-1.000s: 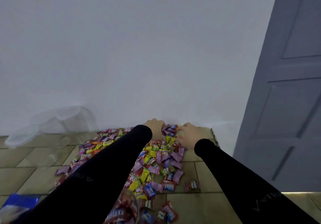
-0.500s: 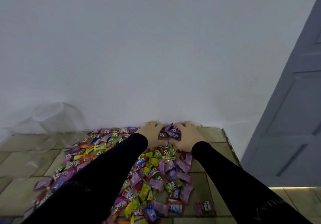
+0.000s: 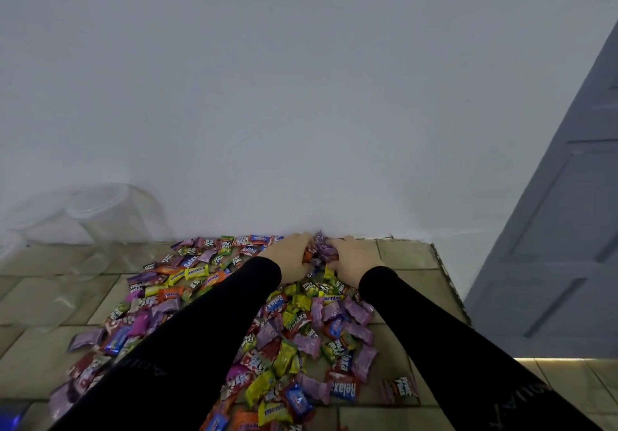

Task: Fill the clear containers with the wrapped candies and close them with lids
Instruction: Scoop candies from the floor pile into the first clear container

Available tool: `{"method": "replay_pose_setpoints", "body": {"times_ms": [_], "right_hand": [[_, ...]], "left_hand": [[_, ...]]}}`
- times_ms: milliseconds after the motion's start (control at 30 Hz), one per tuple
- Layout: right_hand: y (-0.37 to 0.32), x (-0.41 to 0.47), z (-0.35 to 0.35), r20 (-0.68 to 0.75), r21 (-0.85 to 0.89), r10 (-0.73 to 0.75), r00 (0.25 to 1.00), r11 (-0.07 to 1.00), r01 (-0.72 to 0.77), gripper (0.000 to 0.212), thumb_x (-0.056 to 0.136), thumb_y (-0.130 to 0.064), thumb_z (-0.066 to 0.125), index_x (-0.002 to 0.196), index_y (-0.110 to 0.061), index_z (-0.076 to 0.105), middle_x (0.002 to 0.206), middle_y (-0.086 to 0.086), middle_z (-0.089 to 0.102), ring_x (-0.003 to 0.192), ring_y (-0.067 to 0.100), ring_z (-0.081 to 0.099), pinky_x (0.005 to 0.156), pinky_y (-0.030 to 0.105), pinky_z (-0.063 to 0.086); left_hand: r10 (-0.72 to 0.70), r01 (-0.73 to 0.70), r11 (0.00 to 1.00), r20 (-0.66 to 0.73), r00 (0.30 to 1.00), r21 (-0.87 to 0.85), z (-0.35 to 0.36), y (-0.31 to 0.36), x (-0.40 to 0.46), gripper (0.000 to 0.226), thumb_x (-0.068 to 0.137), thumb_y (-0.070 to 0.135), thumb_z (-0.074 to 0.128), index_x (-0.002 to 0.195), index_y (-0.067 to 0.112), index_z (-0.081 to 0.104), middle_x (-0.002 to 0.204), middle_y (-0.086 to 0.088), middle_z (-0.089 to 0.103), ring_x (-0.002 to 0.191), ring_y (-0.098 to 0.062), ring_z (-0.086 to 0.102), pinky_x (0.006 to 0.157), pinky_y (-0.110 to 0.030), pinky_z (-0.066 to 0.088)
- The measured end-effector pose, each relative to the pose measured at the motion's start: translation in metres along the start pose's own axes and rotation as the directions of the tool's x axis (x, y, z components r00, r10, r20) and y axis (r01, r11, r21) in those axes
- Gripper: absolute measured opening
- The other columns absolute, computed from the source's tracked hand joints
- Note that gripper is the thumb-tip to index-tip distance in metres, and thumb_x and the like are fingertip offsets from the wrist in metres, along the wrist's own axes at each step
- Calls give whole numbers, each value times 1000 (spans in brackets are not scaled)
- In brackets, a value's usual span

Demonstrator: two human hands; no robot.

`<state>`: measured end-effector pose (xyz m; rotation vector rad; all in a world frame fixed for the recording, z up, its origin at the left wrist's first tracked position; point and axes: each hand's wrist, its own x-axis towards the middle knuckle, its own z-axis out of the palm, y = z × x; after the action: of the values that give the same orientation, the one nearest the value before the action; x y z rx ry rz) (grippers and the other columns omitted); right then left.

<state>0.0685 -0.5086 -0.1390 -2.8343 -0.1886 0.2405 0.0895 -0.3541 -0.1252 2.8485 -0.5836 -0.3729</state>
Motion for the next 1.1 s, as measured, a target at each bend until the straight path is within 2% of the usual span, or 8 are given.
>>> {"method": "replay_pose_setpoints", "body": {"times_ms": [200, 367, 467, 633, 733, 833, 1033, 1100], "right_hand": [[-2, -10, 1, -46, 174, 48, 998, 984, -39, 39, 93, 3, 42, 128, -9, 54, 122, 13, 62, 110, 26, 59, 91, 34, 45], [-3, -17, -3, -111, 331, 62, 992, 943, -22, 44, 88, 12, 40, 125, -8, 55, 120, 17, 58, 106, 23, 61, 87, 36, 50], [-10, -25, -8, -173, 417, 87, 981, 909, -6, 40, 91, 9, 45, 125, -10, 56, 118, 11, 59, 92, 8, 52, 75, 21, 39], [-23, -44, -13, -216, 486, 119, 969, 874, 1, 34, 91, 8, 45, 115, -11, 59, 111, 9, 62, 85, 11, 50, 67, 16, 32], [-30, -61, -18, -219, 490, 121, 968, 872, 1, 35, 94, 4, 46, 124, -10, 57, 118, 13, 62, 102, 22, 57, 76, 20, 35], [-38, -82, -25, -207, 493, 117, 971, 870, 1, 39, 97, -3, 47, 136, -11, 50, 132, 12, 57, 118, 25, 53, 87, 22, 37], [-56, -114, -39, -232, 500, 104, 967, 865, 27, 38, 97, -4, 46, 133, -11, 53, 123, 13, 61, 83, 18, 55, 58, 14, 37], [-64, -122, -45, -224, 493, 107, 969, 870, 18, 44, 98, -1, 43, 140, -12, 46, 134, 15, 55, 98, 19, 60, 69, 17, 42]], "left_hand": [[26, -22, 997, -52, 998, 71, 8, 2, -7, 48, 99, 19, 47, 146, 18, 37, 144, -11, 45, 131, -27, 43, 108, -37, 37], [-18, 25, 998, -100, 995, 64, 1, -1, -16, 38, 102, 16, 43, 139, 13, 42, 134, -14, 50, 122, -29, 49, 98, -37, 42], [-41, 51, 996, -139, 989, 67, -6, -2, -24, 29, 101, 12, 43, 130, 9, 44, 125, -15, 52, 112, -30, 52, 89, -36, 43], [-63, 72, 996, -159, 985, 54, -18, 3, -46, 29, 101, 13, 46, 129, 9, 47, 125, -14, 52, 112, -29, 52, 90, -33, 42], [-57, 65, 997, -163, 985, 44, -25, 10, -67, 36, 102, 27, 45, 132, 7, 47, 125, -15, 54, 114, -30, 52, 92, -36, 42], [-62, 66, 998, -178, 982, 18, -30, 13, -88, 32, 102, 23, 45, 129, 6, 48, 121, -16, 58, 104, -29, 55, 83, -36, 45], [-69, 47, 995, -254, 965, -92, -43, 20, -128, 25, 103, 24, 42, 121, 7, 49, 105, -11, 59, 84, -24, 53, 69, -31, 39], [-69, 34, 990, -267, 961, -136, -48, 24, -141, 21, 104, 24, 41, 114, 7, 48, 99, -10, 57, 80, -24, 52, 68, -30, 37]]}}
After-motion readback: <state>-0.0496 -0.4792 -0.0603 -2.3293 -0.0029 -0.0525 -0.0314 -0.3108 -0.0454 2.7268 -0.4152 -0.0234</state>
